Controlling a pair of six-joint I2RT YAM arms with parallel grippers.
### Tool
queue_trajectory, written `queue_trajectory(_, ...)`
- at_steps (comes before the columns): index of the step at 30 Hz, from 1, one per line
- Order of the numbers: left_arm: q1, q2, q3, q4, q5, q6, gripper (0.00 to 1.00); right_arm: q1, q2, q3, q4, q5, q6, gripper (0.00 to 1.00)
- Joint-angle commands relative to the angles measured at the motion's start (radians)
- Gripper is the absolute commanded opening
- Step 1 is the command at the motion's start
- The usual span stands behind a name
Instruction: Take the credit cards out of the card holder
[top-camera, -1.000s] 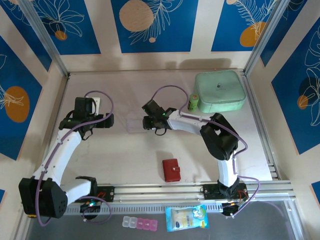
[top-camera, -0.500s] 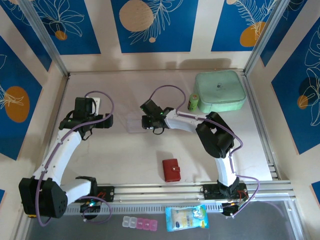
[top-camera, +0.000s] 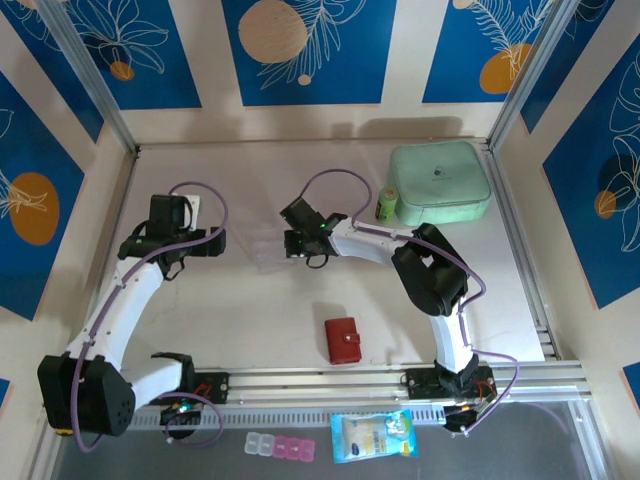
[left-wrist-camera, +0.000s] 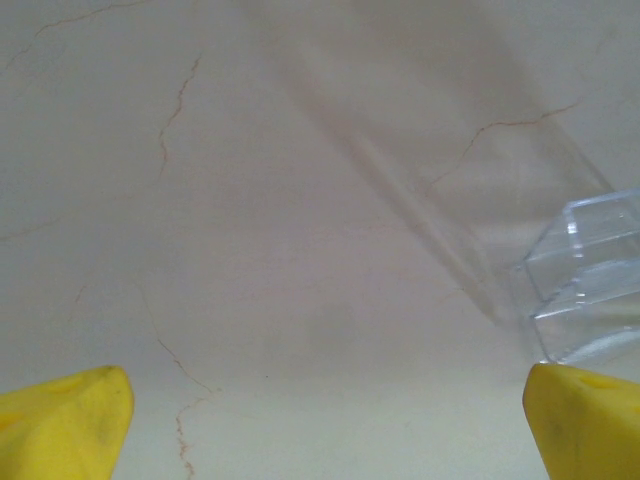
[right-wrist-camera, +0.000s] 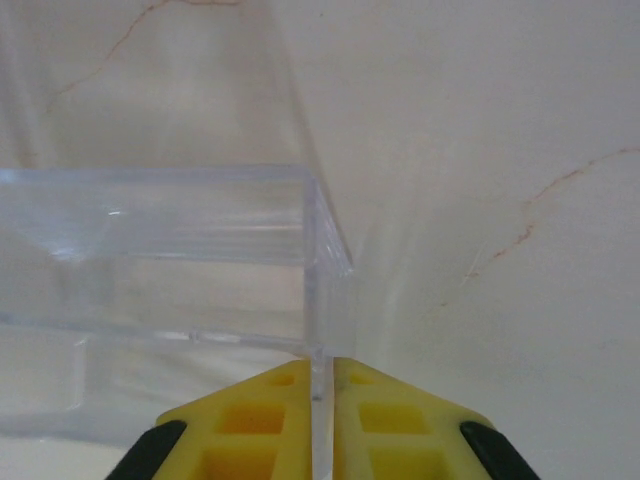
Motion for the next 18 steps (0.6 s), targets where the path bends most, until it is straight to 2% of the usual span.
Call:
queue_trajectory(1,0.002,-0.006,-0.011,-0.004,-0.021,0.014,1.00,-0.017,-0.030,0.019,-0.051,0.031,-0.002,0.10)
queue_trajectory(18,0.002,0.008,-0.010,0.000,-0.012,0.009,1.00,-0.165,-0.138,-0.059,-0.122,0.090,-0.089,0.09)
